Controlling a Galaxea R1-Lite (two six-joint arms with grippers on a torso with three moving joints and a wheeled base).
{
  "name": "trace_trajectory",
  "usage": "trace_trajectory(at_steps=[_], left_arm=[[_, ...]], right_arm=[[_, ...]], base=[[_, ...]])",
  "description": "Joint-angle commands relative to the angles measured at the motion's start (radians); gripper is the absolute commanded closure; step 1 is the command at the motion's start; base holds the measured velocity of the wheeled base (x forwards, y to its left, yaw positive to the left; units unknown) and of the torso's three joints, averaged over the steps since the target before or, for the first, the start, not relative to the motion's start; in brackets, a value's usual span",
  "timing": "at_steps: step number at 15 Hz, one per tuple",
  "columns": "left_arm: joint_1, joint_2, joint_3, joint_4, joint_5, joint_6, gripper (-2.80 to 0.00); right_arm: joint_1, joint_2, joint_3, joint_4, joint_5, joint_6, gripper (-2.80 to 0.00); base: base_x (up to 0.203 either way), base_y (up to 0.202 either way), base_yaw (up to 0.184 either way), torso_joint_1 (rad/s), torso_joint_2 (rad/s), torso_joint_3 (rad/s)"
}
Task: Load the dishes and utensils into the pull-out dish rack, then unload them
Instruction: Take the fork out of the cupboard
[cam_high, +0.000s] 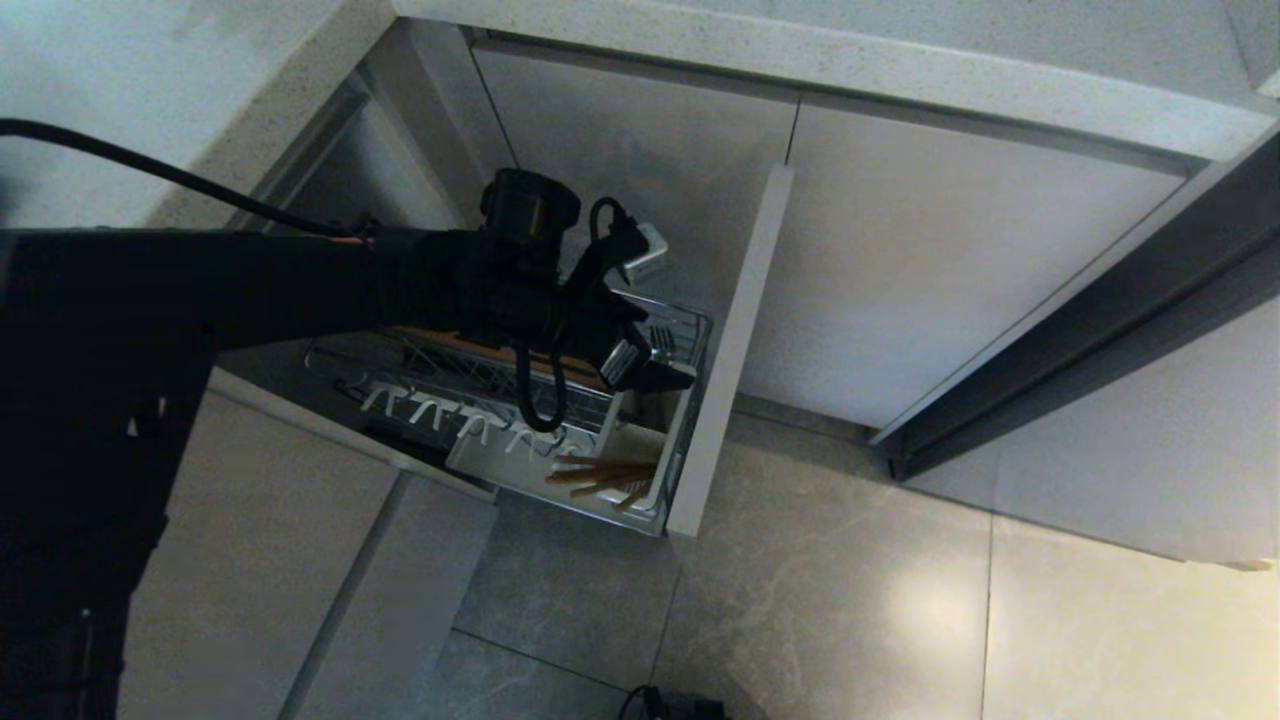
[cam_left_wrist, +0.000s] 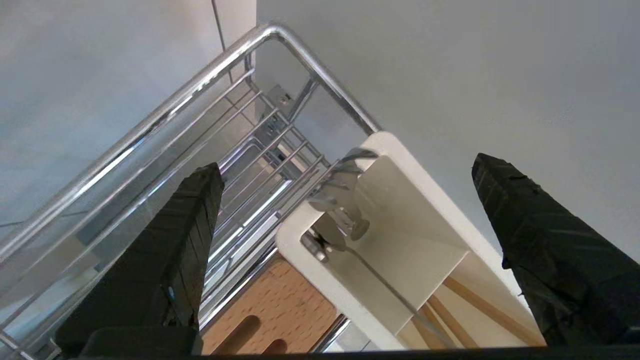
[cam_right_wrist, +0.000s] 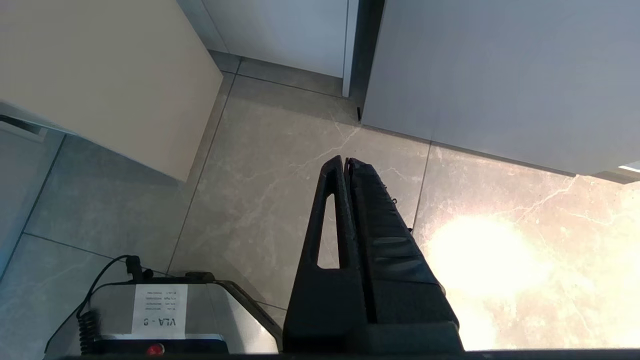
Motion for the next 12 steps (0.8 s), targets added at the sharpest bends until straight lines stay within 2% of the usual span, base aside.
trace_trajectory(at_steps=[1, 5, 8, 12], left_arm=[[0.000, 0.011, 0.000, 0.000, -0.003, 0.003, -2.80], [0.000, 0.025, 0.000, -0.032, -0.005, -0.001, -2.80], [0.000, 0.032, 0.000, -0.050, -0.038, -0.010, -2.80], [0.000, 0.032, -0.001, -0.063, -0.036, -0.013, -2.80]], right_arm=[[0.000, -0.001, 0.000, 0.000, 0.000, -0.001, 0.00], [0.000, -0.001, 0.000, 0.000, 0.000, 0.000, 0.00], [0.000, -0.001, 0.000, 0.000, 0.000, -0.001, 0.00], [0.000, -0.001, 0.000, 0.000, 0.000, -0.001, 0.00]], base=[[0.000, 0.000, 0.000, 0.000, 0.00, 0.000], [0.000, 0.000, 0.000, 0.000, 0.00, 0.000], [0.000, 0.000, 0.000, 0.000, 0.00, 0.000], [0.000, 0.000, 0.000, 0.000, 0.00, 0.000]])
